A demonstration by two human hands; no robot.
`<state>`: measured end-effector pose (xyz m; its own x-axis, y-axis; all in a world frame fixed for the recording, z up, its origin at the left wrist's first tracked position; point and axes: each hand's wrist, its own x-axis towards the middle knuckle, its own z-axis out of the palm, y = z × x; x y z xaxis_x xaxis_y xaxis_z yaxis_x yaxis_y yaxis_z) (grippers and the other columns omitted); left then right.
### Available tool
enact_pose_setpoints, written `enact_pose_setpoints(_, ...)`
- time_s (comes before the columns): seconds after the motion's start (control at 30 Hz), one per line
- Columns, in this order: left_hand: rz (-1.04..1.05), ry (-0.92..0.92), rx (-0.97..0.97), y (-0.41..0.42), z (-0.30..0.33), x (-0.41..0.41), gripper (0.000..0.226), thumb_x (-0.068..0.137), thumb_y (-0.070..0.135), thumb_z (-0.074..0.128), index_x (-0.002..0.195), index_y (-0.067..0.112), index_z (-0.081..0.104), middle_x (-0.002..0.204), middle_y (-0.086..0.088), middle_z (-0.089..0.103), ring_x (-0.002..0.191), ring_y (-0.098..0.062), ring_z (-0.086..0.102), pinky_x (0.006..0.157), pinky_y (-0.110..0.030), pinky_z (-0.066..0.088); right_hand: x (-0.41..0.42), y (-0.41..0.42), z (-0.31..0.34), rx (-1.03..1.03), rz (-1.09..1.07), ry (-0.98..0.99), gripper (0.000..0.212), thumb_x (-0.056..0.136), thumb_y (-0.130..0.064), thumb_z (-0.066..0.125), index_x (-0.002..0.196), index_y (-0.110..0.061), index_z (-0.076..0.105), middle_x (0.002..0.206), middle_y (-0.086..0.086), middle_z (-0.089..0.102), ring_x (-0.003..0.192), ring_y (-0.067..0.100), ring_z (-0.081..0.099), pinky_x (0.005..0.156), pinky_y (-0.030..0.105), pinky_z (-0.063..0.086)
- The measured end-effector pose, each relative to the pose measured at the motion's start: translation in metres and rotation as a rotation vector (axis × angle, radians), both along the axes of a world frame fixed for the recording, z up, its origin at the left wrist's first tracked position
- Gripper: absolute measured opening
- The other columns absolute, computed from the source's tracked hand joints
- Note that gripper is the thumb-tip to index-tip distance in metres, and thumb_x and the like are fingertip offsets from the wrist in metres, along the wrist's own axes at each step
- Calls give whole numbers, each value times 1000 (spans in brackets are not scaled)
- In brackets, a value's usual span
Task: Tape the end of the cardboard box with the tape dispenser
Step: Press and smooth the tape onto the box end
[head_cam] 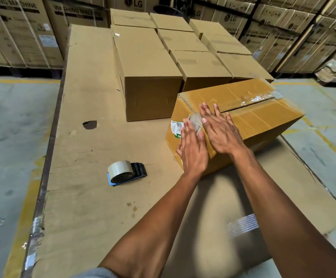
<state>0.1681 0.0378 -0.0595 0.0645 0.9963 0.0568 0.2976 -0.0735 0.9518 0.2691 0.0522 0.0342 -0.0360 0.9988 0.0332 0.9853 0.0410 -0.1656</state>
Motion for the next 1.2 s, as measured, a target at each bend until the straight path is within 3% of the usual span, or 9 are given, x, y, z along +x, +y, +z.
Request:
enact_pose_setpoints(0.1,35,-99,39,1,13,5,65,110,62,10,172,43,4,179,23,3,166,-3,0,123,-43,6,-1,-1,4,-30,13,25,65,106,-62,-2,166,-44,18,173,-23,11,164,14,-4,132,55,0)
enact_pose_setpoints(0.23,51,-67,-6,-2,13,7,62,110,62,7,171,49,-1,178,28,1,166,-5,1,112,-40,8,-5,3,3,-46,-33,0,68,105,-60,-5,166,-42,20,173,-20,15,164,19,-4,131,60,-2)
enact_pose_setpoints(0.43,57,-93,-164,-8,7,10,57,112,63,5,168,55,-3,178,27,6,167,-8,4,124,-61,3,-5,5,-2,-33,-105,-7,70,106,-61,-4,167,-35,19,175,-16,13,164,19,-6,131,58,-7)
enact_pose_setpoints(0.7,23,-26,-361,-13,2,-1,63,111,62,1,172,45,0,180,21,5,168,-14,-4,127,-64,-3,-3,-1,-6,34,-238,9,77,104,-64,-6,168,-26,17,175,-11,6,163,19,-7,131,55,-7)
enact_pose_setpoints(0.77,24,-69,-281,-15,13,2,63,112,63,3,172,43,1,180,22,2,168,-12,-6,126,-60,-2,-1,-6,-5,71,-153,36,71,105,-63,-7,167,-36,15,174,-17,7,163,16,-7,131,55,-6)
enact_pose_setpoints(0.83,35,-111,-97,-16,19,9,64,112,63,7,172,42,2,180,23,1,166,-6,-6,124,-46,3,3,-11,-5,78,-51,58,69,105,-62,-6,165,-43,23,172,-22,15,163,13,-1,132,53,-4)
enact_pose_setpoints(0.93,45,-142,36,-14,20,15,65,111,60,6,173,41,3,180,21,1,165,-2,-4,127,-41,5,5,-11,-8,76,-32,67,73,104,-61,-6,163,-41,31,168,-20,32,163,12,12,133,51,0)
enact_pose_setpoints(1.03,39,-75,-87,-22,16,15,59,113,62,6,170,50,-3,179,26,2,166,-6,0,119,-49,9,1,-7,-10,92,-86,44,76,103,-57,-5,162,-34,37,167,-14,38,164,16,9,132,53,-4)
enact_pose_setpoints(1.2,2,-15,-328,-31,-5,3,61,109,66,1,169,53,-6,179,25,5,167,-11,2,125,-60,1,-1,-4,-15,122,-235,-8,74,103,-50,3,163,-21,35,171,-8,28,164,21,1,131,56,-8)
